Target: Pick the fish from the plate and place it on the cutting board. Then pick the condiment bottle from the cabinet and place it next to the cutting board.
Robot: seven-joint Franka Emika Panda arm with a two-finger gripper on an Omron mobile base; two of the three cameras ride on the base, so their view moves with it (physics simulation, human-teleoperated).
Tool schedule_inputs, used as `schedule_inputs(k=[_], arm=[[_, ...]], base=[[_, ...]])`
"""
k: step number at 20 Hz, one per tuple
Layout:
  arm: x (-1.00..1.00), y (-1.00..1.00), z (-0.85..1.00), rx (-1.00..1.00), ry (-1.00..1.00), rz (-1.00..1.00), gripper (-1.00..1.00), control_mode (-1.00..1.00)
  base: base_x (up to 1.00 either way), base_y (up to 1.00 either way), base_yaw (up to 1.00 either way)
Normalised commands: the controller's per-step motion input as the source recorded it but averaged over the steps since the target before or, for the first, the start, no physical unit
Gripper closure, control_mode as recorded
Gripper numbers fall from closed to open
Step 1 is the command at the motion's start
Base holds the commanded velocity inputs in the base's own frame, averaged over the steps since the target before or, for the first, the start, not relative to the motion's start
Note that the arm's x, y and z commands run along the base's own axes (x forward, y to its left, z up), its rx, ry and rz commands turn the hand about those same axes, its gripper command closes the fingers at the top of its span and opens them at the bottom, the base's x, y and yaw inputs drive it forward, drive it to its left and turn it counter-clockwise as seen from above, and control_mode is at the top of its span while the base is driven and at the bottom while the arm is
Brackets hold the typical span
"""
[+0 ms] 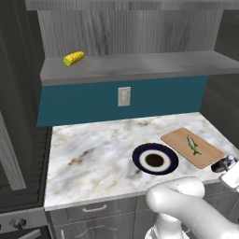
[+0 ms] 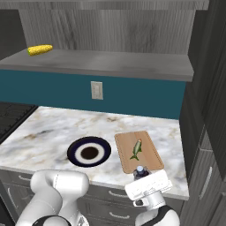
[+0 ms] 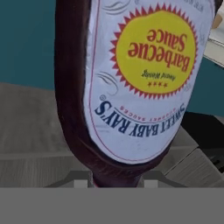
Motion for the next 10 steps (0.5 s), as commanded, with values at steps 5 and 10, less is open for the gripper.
schedule_inputs(k=[5,10], arm=[[0.01,-0.01,-0.12,0.00,-0.01,0.00,1.00,-1.00],[0.00,0.00,-0.16,-0.02,-0.02,0.00,1.00,-1.00]], base=[[0.00,0.00,0.00],[0.00,0.00,0.00]])
